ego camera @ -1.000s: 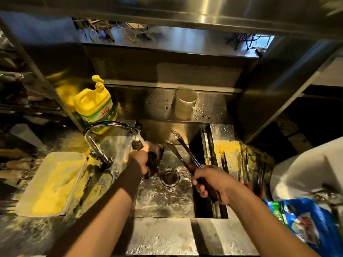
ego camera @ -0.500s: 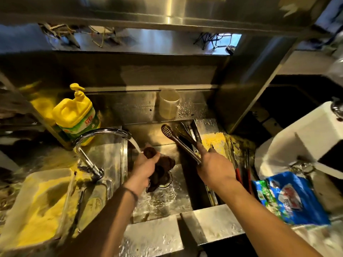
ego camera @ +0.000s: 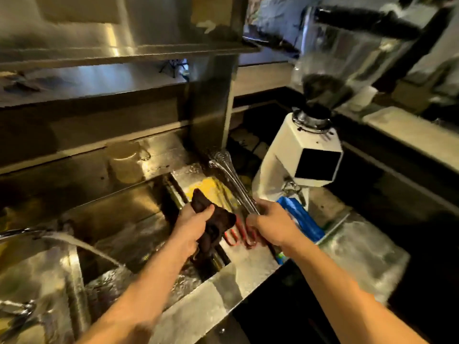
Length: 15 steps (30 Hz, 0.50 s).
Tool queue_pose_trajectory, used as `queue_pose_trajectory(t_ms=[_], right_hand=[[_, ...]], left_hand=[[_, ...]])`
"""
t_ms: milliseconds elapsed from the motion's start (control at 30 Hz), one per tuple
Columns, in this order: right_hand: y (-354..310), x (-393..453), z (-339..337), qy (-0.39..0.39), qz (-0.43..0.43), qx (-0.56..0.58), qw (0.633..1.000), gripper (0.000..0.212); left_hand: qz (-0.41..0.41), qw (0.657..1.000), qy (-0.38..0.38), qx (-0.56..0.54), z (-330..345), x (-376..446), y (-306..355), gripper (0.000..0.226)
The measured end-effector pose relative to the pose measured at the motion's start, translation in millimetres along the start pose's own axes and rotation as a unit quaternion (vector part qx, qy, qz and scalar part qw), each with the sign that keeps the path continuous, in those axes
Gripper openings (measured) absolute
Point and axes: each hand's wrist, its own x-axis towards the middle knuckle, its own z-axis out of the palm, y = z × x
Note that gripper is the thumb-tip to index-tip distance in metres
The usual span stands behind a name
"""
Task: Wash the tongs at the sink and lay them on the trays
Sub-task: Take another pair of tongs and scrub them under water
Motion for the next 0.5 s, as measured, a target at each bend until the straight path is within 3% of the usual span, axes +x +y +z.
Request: queue_pose_trajectory(t_ms=[233, 367, 500], right_hand=[[56.2, -45.5, -127.1, 0.099, 0.024, 0.019, 0.995, 0.012], [93.0, -77.5, -199.4, 0.140, 0.051, 0.056, 0.987, 0.025], [128.6, -100.9, -255.1, 0.197, 0.087, 0.106, 0.971, 0.028]], left_hand=[[0.025, 0.987, -0.143, 0.074, 154.7, -34.1, -8.6, 0.014], [0.023, 0.965, -0.242, 0.096, 241.6, -60.3, -27.1, 0.010], [-0.016, 0.949, -0.292, 0.118, 310.0, -81.6, -44.1, 0.023]])
